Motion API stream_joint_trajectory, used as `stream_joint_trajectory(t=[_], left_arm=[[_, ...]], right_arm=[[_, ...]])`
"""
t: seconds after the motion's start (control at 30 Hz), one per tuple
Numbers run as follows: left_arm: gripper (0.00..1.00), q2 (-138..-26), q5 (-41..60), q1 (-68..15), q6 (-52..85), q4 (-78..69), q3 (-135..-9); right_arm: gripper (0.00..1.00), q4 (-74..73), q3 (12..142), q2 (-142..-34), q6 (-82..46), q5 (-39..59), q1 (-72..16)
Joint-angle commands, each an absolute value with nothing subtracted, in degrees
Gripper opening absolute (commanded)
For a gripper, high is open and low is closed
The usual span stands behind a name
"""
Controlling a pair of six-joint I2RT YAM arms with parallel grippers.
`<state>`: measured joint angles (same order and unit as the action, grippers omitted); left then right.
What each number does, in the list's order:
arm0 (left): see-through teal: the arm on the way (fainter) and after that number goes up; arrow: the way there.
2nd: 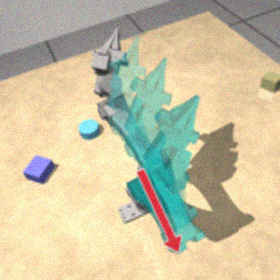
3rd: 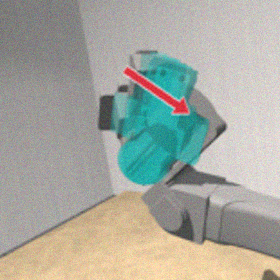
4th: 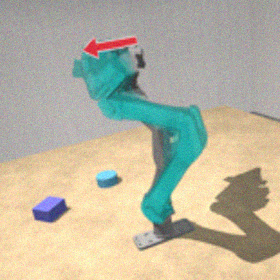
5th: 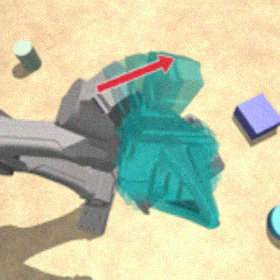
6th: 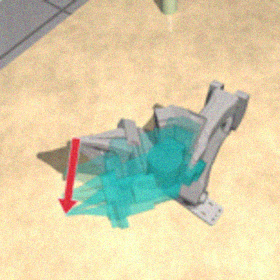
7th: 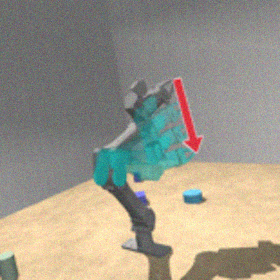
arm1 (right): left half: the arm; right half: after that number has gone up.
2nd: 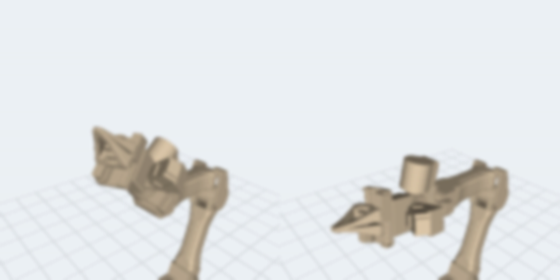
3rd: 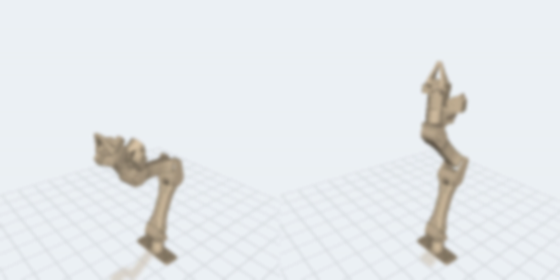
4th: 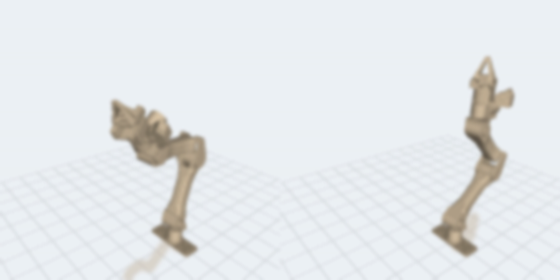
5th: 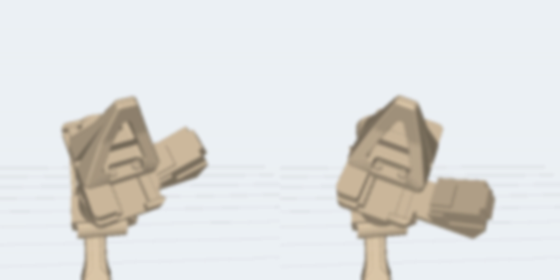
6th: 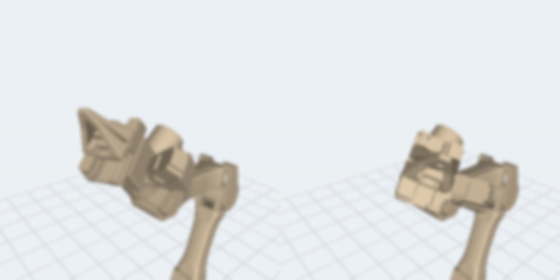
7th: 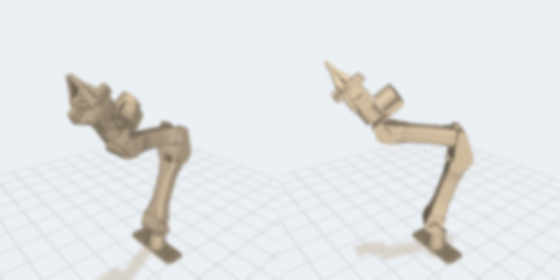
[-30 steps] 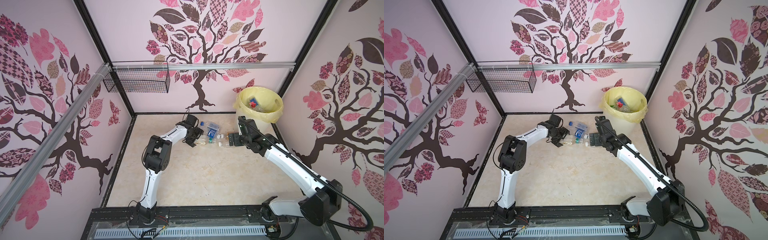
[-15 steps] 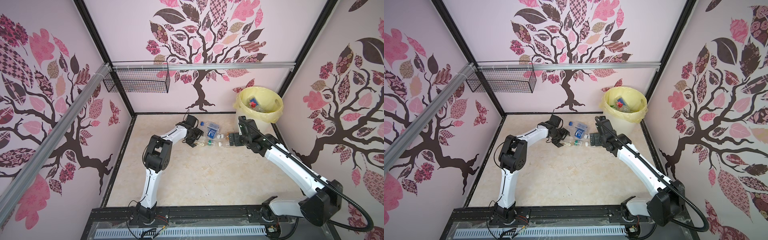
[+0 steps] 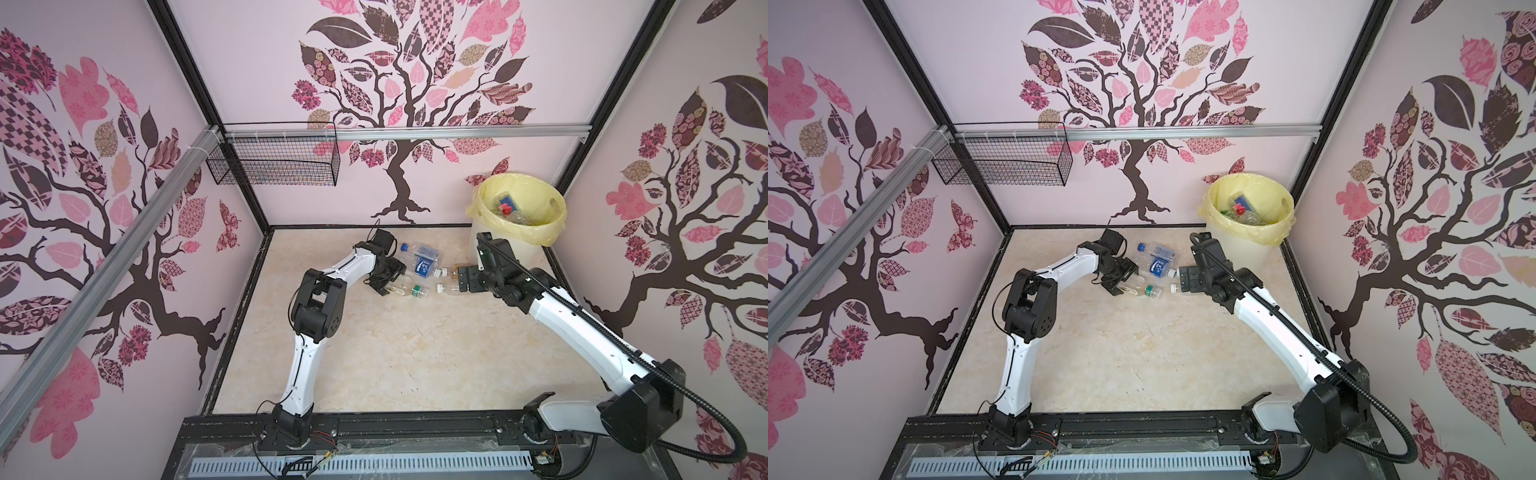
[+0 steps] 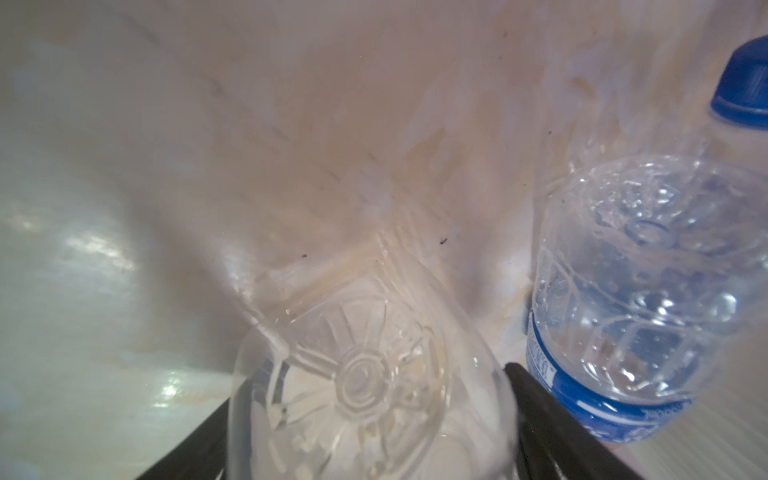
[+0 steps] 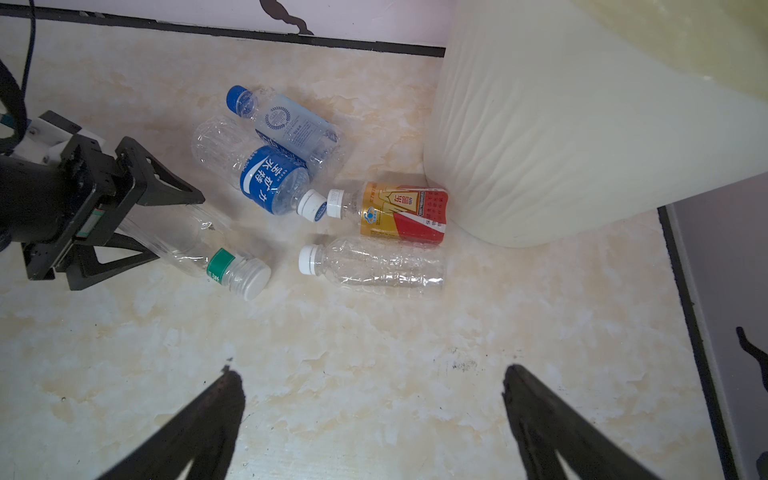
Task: Throw the plastic bottles in the bin
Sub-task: 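Close the left gripper around the clear bottle's bottom end, then lift the clear bottle with the left gripper while the right gripper approaches it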
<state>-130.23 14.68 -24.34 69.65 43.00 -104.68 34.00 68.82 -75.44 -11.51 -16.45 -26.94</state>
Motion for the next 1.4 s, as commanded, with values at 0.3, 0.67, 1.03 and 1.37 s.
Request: stream_joint_trajectory(t=[0.3, 0.67, 1.03, 1.37], left_arm=[[0.6, -128.3, 14.7, -24.3, 63.7, 46.2, -101.1], [0.49, -118.1, 15.1, -24.4, 59.1, 42.5, -97.9], [0.49, -104.7, 20.2, -26.8, 60.1, 30.9, -93.2], [0.5, -97.9, 21.9, -29.9, 64.6, 26.7, -92.4]], right_arm=[[0.99, 33.9, 68.9, -72.8, -11.1, -16.9, -27.3], [1.0, 31.9, 70.2, -72.7, -15.3, -0.8, -27.3], [1.0, 29.6, 73.1, -72.2, -19.0, 10.7, -27.3], [1.0, 19.4, 71.5, -71.5, -24.8, 17.4, -27.3]])
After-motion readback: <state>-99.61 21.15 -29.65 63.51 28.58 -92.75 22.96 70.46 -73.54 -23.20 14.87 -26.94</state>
